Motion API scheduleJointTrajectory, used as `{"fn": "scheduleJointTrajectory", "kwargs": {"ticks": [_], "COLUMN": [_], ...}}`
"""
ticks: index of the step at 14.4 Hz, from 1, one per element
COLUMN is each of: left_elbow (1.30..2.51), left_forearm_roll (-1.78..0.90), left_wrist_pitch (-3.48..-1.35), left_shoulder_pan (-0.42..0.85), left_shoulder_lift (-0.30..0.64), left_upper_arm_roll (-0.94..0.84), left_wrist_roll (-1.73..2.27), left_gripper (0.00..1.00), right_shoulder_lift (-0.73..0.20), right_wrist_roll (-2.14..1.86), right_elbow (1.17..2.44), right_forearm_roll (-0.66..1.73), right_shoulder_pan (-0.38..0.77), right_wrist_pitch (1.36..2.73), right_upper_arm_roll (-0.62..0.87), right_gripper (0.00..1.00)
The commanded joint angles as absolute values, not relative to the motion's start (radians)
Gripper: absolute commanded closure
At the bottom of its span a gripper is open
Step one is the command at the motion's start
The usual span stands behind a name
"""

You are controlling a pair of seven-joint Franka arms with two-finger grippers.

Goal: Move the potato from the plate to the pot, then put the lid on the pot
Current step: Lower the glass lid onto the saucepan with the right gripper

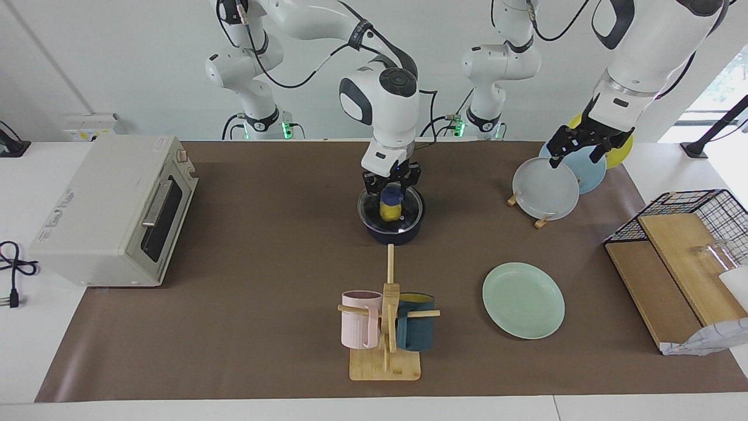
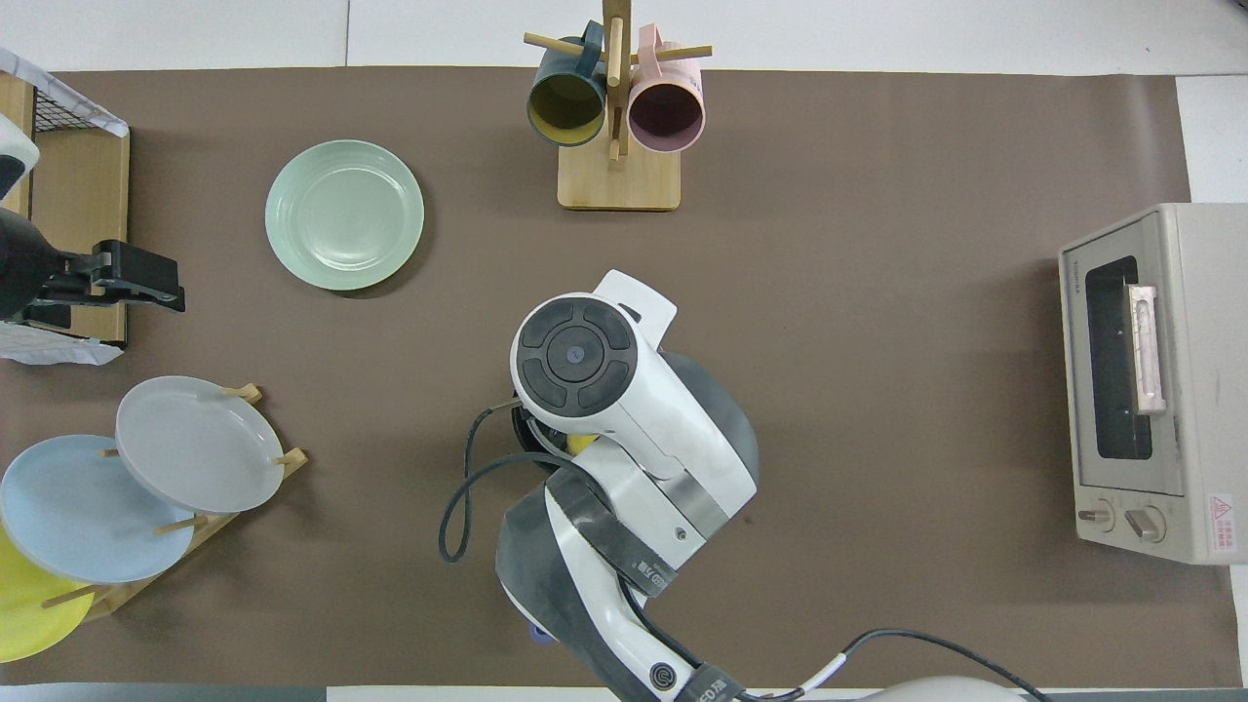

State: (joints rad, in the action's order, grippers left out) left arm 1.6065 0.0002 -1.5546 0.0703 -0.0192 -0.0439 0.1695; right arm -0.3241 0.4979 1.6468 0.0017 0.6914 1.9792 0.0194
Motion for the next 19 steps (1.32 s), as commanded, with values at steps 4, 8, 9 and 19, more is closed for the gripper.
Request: {"fn": "scheduleJointTrajectory", "kwargs": {"ticks": [4, 8, 9, 19], "left_elbow": [1.591, 1.594, 1.594, 1.629], "left_forearm_roll": [0.020, 0.018, 0.012, -0.031], "left_wrist_pitch": [-1.546, -1.548, -1.549, -1.536], "left_shoulder_pan": [0.086, 0.091, 0.087, 0.094], "left_shoulder_lift": [-0.034, -0.037, -0.037, -0.046], "left_upper_arm_roll": [-0.032, -0.025, -0.023, -0.026], "left_wrist_roll": [0.150, 0.147, 0.150, 0.157], "left_gripper": [0.00, 0.00, 0.00, 0.00], "right_shoulder_lift": [-0.287, -0.281, -0.279, -0.268], "right_wrist_roll": [0.531, 0.535, 0.538, 0.572], "right_elbow": [1.729, 1.747, 1.749, 1.778], "right_forearm_roll": [-0.009, -0.009, -0.009, 0.000], "right_shoulder_pan": [0.707, 0.718, 0.718, 0.723], "right_wrist_pitch": [2.064, 2.077, 2.079, 2.083], "right_upper_arm_roll": [0.026, 0.026, 0.026, 0.026], "right_gripper": [1.00, 1.00, 1.00, 1.00]}}
